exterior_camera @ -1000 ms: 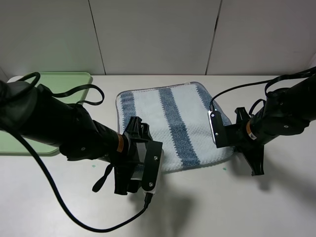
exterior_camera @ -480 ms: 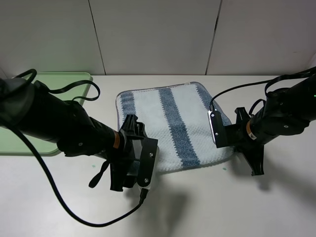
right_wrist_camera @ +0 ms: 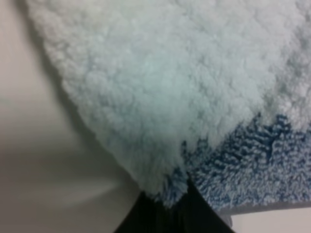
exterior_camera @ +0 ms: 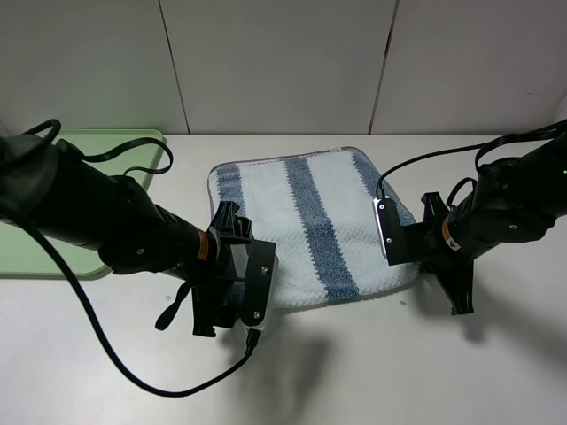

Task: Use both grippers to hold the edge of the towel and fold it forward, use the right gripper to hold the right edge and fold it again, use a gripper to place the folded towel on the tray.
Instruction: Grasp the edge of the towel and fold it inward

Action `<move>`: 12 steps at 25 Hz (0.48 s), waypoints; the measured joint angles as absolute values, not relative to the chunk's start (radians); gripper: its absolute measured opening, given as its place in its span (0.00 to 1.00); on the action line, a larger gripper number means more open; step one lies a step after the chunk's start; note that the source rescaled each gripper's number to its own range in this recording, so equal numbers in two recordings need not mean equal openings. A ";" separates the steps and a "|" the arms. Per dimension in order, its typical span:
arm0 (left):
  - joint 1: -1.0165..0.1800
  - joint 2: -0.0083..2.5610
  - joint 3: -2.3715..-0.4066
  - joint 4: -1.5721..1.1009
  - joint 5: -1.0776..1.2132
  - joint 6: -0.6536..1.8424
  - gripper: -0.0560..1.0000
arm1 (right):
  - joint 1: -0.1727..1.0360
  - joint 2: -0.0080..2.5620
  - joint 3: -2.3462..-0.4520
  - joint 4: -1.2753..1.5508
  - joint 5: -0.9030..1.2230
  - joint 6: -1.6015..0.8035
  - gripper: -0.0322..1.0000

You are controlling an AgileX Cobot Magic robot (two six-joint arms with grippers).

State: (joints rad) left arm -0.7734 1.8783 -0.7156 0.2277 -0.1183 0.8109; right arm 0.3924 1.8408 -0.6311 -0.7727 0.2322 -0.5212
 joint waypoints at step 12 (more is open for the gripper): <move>-0.773 1.891 -0.710 0.235 -0.085 0.815 0.33 | 0.392 1.841 -0.631 -0.773 0.232 -0.521 0.03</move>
